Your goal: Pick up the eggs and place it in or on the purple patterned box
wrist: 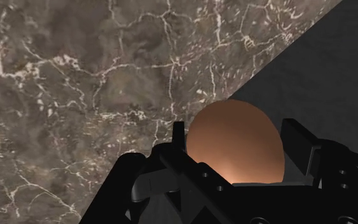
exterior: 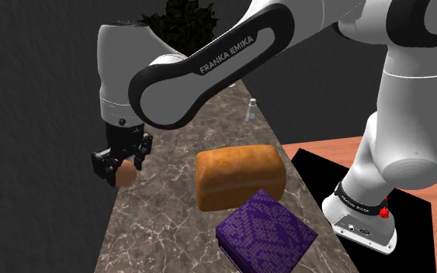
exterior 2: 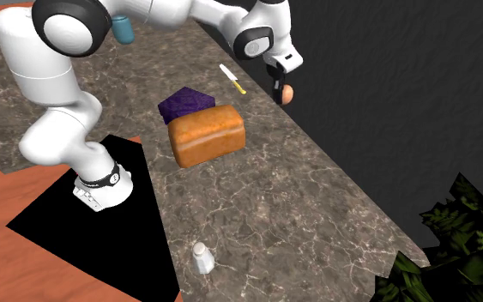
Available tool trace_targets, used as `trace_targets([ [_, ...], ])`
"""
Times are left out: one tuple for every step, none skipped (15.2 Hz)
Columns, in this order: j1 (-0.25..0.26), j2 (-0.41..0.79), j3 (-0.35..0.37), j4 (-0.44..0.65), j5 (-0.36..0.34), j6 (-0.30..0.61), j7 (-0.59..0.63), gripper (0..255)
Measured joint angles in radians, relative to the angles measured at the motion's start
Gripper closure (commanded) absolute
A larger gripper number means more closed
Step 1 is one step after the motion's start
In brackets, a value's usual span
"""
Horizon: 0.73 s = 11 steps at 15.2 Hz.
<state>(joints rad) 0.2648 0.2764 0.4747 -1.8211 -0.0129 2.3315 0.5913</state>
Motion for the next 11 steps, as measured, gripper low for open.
trace_targets([
  [0.000, -0.003, 0.001, 0.010, 0.002, -0.013, 0.000, 255],
  [-0.001, -0.010, 0.002, 0.016, 0.005, -0.025, -0.001, 255],
  [-0.003, -0.016, 0.003, 0.023, 0.008, -0.037, -0.002, 255],
  [-0.004, -0.023, 0.004, 0.026, 0.011, -0.046, -0.003, 255],
  [-0.004, -0.025, 0.005, 0.039, 0.012, -0.061, -0.003, 255],
  [-0.007, -0.032, 0.006, 0.044, 0.017, -0.074, -0.006, 255],
  [-0.007, -0.035, 0.006, 0.052, 0.018, -0.084, -0.006, 255],
  [-0.007, -0.040, 0.007, 0.060, 0.020, -0.097, -0.005, 255],
  [-0.008, -0.043, 0.007, 0.071, 0.021, -0.109, -0.007, 255],
  [-0.008, -0.046, 0.008, 0.082, 0.022, -0.123, -0.006, 255],
  [-0.009, -0.051, 0.008, 0.092, 0.025, -0.138, -0.006, 255],
])
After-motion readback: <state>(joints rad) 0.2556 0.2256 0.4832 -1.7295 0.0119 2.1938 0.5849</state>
